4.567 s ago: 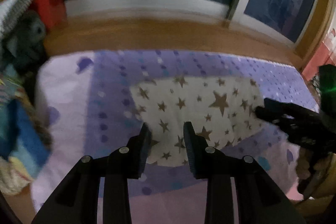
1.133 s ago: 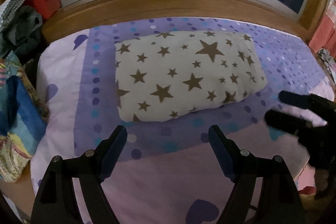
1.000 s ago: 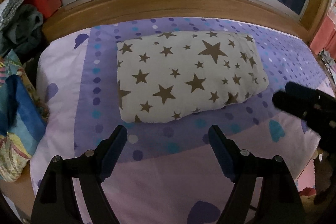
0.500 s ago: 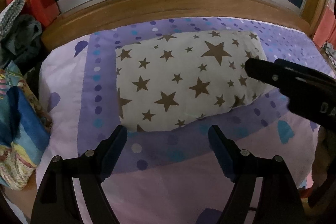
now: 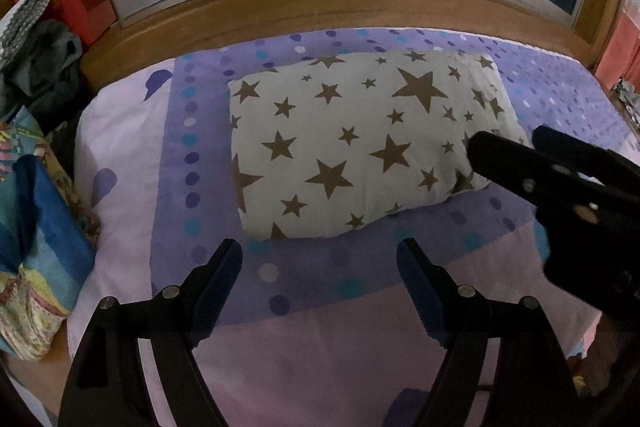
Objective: Organize soft objects
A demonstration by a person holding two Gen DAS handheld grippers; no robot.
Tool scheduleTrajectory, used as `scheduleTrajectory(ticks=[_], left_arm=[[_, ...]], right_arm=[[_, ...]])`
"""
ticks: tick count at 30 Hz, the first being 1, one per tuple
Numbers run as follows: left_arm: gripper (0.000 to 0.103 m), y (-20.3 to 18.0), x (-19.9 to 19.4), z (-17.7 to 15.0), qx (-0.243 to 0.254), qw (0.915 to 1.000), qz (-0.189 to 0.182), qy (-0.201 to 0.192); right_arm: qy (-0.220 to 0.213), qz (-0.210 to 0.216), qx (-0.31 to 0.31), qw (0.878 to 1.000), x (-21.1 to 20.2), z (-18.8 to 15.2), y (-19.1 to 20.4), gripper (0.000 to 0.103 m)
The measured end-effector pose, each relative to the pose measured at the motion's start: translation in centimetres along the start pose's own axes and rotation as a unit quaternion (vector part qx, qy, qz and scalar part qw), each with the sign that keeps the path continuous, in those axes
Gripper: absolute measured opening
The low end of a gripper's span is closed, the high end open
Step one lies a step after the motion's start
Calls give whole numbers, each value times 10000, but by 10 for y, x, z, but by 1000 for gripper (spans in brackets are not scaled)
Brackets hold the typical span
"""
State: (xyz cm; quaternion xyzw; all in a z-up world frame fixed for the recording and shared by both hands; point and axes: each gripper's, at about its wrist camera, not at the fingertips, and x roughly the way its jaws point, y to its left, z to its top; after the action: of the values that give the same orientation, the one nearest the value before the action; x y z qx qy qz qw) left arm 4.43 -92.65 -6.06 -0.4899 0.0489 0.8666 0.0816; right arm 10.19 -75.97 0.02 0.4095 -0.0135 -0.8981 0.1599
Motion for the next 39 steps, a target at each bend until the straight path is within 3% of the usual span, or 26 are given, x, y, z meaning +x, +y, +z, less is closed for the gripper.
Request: scheduleTrajectory(ticks=[28,39], left_arm=[[81,5,-2,-4,-126,9999,-90,21],[81,7,-5,-5,-298,9995,-113,-49]], right_arm=[[55,-118,-104,9999,-8,-9,6,76],[272,159,-273,9991,-8,-14,-3,76]])
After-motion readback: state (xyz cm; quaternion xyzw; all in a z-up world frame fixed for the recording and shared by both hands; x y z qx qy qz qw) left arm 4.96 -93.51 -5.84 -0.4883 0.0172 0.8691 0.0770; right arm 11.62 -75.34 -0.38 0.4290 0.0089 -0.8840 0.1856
